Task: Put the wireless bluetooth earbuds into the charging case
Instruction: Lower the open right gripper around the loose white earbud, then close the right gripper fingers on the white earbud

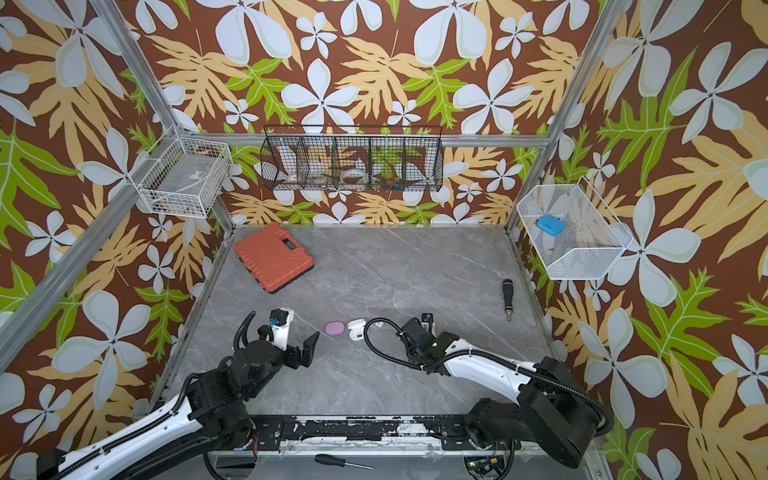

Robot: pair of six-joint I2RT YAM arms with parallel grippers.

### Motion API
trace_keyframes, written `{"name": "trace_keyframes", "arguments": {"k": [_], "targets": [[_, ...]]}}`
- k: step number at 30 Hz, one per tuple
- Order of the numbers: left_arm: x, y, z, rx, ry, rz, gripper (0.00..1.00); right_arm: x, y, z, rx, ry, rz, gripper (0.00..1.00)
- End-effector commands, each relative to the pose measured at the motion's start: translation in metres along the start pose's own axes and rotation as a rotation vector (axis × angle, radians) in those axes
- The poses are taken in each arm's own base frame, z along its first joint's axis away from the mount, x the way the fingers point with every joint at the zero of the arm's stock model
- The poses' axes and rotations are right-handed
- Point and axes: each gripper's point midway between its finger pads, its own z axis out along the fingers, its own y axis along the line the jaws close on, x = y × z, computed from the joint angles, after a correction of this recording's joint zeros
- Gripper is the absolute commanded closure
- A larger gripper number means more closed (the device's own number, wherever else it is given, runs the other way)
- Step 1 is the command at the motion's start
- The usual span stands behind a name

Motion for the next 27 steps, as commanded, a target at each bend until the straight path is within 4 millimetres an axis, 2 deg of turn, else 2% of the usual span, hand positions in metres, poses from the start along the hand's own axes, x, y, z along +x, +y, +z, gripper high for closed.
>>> {"name": "trace_keyframes", "arguments": {"k": [1, 27], "targets": [[-0.0065, -0.0004, -0.0008, 0.001, -0.019, -0.011, 0.00, -0.0034, -0.0051, -0.0004, 0.037, -0.010, -0.020, 0.80], [-0.0071, -0.0009, -0.0008, 0.004, -0.019, -0.011, 0.00, -0.0110, -0.0037, 0.0051, 0.091, 0.001, -0.086, 0.79]]}}
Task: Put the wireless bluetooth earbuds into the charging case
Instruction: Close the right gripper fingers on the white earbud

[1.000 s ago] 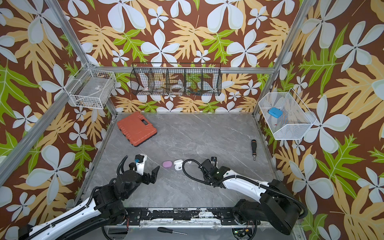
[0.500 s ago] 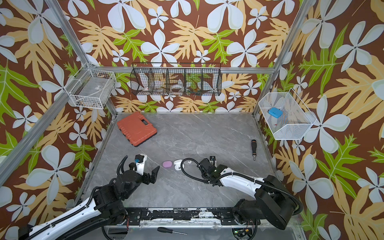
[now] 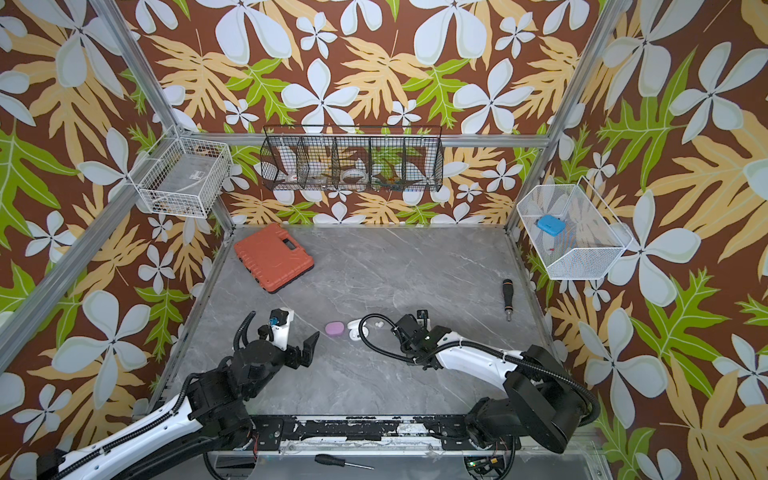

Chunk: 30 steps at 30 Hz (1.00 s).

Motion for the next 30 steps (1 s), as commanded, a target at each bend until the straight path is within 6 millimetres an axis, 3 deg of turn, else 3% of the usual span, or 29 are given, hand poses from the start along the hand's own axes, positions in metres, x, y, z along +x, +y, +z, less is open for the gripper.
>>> {"name": "trace_keyframes", "arguments": {"k": [1, 15, 30], "targets": [[-0.007, -0.001, -0.001, 0.003, -0.020, -0.010, 0.00, -0.001, -0.004, 0.000, 0.030, -0.002, -0.019, 0.78], [-0.007, -0.001, 0.000, 0.007, -0.016, -0.010, 0.00, -0.003, -0.003, 0.010, 0.028, 0.027, -0.031, 0.76], [-0.006, -0.002, 0.002, 0.012, -0.007, -0.010, 0.00, 0.001, -0.002, 0.016, 0.011, 0.069, -0.031, 0.79]]}}
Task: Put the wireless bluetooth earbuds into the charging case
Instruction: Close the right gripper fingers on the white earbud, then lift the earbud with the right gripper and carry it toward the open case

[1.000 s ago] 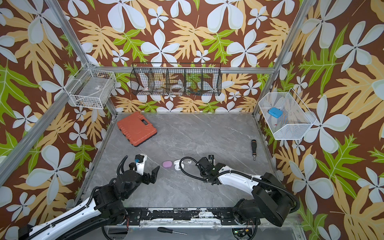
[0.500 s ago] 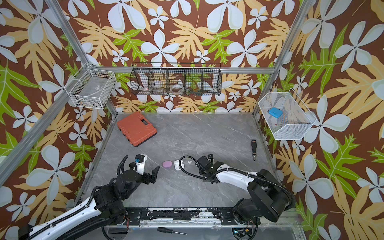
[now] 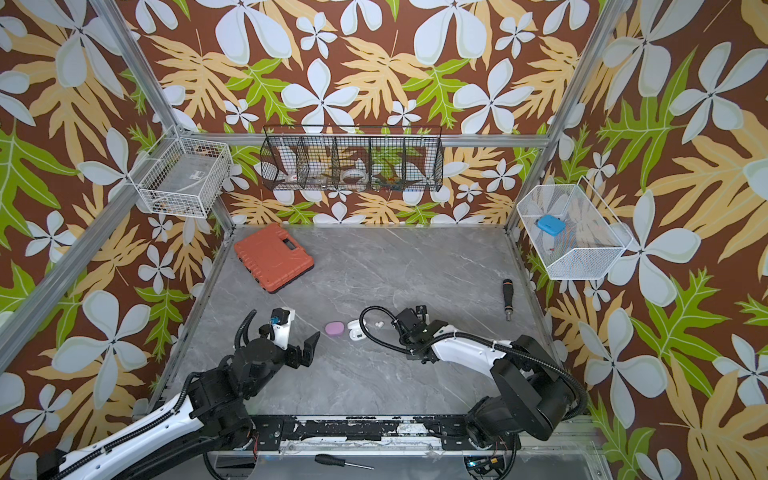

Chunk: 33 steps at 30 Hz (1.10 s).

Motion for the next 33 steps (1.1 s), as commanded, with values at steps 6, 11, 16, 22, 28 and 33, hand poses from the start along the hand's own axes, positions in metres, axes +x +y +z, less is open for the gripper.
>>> {"name": "trace_keyframes", "arguments": {"k": [6, 11, 16, 22, 28, 33], "targets": [[-0.008, -0.002, 0.000, 0.011, -0.022, -0.008, 0.00, 0.017, 0.002, 0.001, -0.031, 0.071, -0.004, 0.81], [-0.007, -0.003, 0.000, 0.014, -0.017, -0.006, 0.00, 0.021, 0.004, 0.001, -0.055, 0.077, 0.004, 0.79], [-0.006, -0.003, 0.000, 0.015, -0.017, -0.006, 0.00, 0.026, 0.004, 0.005, -0.057, 0.095, 0.009, 0.78], [-0.007, -0.003, 0.000, 0.016, -0.018, -0.007, 0.00, 0.029, 0.005, 0.006, -0.063, 0.100, 0.016, 0.78], [-0.007, -0.003, 0.000, 0.016, -0.017, -0.006, 0.00, 0.030, 0.005, 0.005, -0.070, 0.103, 0.018, 0.79], [-0.007, -0.003, 0.000, 0.017, -0.017, -0.006, 0.00, 0.031, 0.005, 0.005, -0.074, 0.105, 0.020, 0.82]]}}
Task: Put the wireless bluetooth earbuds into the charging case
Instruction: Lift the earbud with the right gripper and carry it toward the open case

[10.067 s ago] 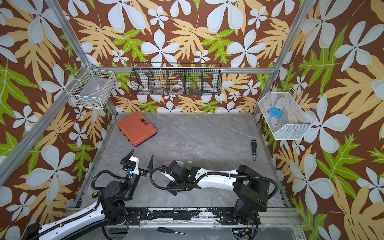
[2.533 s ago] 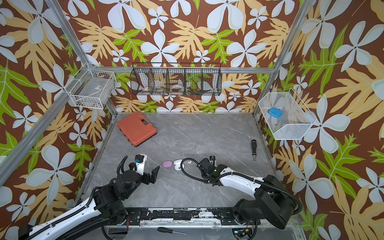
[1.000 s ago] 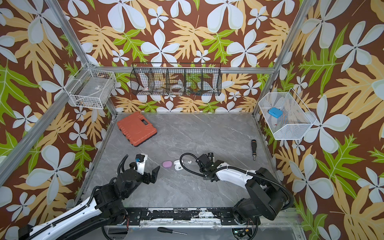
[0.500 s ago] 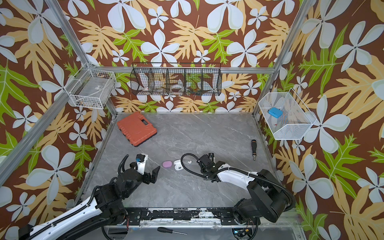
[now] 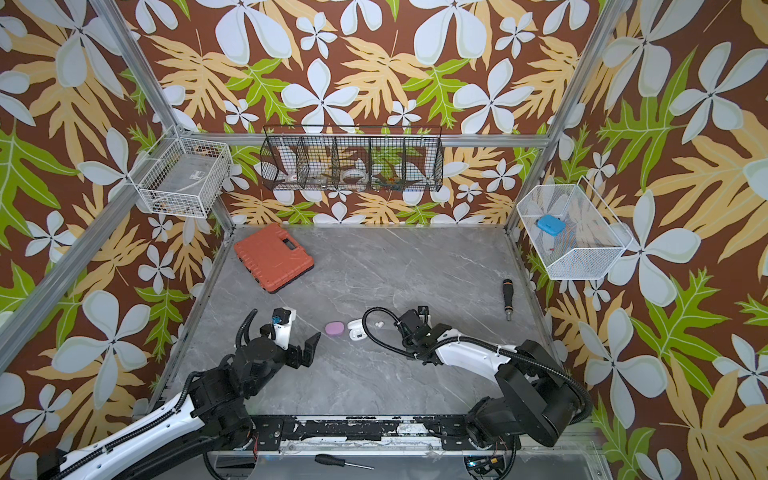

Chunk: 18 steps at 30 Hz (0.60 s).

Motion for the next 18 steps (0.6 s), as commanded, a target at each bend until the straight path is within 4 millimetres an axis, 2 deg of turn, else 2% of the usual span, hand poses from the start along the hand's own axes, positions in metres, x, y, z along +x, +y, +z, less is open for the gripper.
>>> {"name": "trace_keyframes", "arguments": {"k": [1, 18], "targets": [[-0.0084, -0.0015, -0.0010, 0.007, -0.027, -0.009, 0.00, 0.0291, -0.0013, 0.0020, -0.021, 0.125, -0.020, 0.82], [-0.0077, -0.0009, -0.0009, 0.005, -0.026, -0.010, 0.00, 0.0255, 0.0037, -0.0044, -0.060, 0.110, -0.011, 0.83]]}}
